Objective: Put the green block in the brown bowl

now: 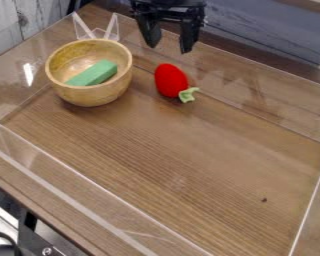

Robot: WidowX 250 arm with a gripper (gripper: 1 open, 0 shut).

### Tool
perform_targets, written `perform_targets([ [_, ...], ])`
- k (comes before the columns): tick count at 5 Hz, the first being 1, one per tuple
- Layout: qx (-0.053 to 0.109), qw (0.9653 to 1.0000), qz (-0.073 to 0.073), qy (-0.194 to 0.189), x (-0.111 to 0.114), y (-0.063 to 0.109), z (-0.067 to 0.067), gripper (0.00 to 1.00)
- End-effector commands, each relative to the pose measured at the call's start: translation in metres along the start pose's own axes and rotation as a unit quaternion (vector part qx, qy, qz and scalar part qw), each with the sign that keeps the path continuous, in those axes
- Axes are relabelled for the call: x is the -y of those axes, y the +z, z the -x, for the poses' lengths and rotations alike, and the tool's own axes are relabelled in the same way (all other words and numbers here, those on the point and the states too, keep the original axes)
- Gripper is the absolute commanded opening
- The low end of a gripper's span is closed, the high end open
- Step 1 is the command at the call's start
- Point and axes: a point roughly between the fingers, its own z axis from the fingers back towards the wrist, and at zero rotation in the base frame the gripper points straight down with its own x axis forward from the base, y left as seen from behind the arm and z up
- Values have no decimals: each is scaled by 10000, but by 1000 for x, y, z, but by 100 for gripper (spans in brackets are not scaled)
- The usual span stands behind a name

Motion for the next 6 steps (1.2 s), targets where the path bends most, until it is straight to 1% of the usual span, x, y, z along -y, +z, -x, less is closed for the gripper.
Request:
perform_targets([
  [1,287,9996,-84,-10,2,11,-8,100],
  [2,203,9994,-27,-289,6,7,-4,100],
  [3,156,9984,46,-535,12,7,0,100],
  [4,161,9980,45,-608,9,6,-8,100],
  [5,148,9969,78,-767,7,5,-14,100],
  [6,106,9959,126,-889,3,2,-16,100],
])
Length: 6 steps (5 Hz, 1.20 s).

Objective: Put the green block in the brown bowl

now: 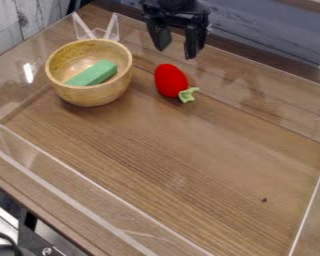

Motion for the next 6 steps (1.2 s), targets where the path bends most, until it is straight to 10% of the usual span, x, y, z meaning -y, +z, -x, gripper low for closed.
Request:
perform_targets([
  [1,334,9991,-122,220,-8,15,-12,100],
  [2,384,9981,-167,445,-14,16,-15,100],
  [3,386,9982,-156,439,-13,13,-5,0],
  [4,382,9985,-117,387,-5,15,7,100],
  [6,558,9977,-54,376,7,33,1,100],
])
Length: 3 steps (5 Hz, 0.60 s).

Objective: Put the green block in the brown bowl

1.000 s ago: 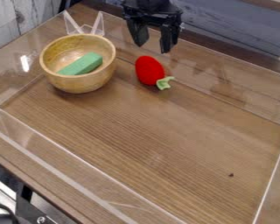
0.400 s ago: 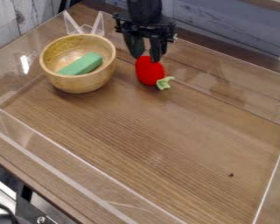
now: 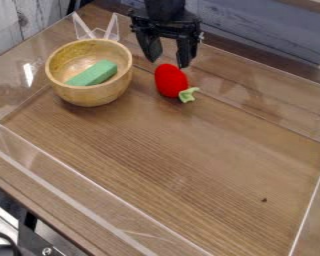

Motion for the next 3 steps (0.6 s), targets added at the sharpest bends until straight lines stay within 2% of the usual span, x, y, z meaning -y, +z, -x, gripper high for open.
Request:
perform_targets([
  [1,533,9985,-107,-92,13,36,-21,100],
  [3,423,9985,-130,-336,1,5,-24,100],
])
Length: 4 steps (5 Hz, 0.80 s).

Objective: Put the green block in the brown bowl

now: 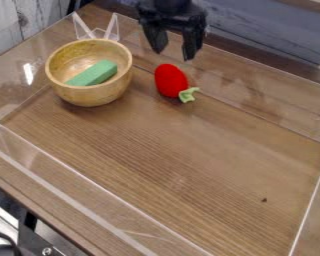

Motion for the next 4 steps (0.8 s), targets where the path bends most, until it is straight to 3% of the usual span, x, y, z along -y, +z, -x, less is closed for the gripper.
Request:
perform_targets([
  [1,308,9995,-99,9,-6,13,-7,100],
  [2,351,9993,-126,80,-8,17,-3,100],
  [4,506,9966,-248,609,2,47,-15,100],
])
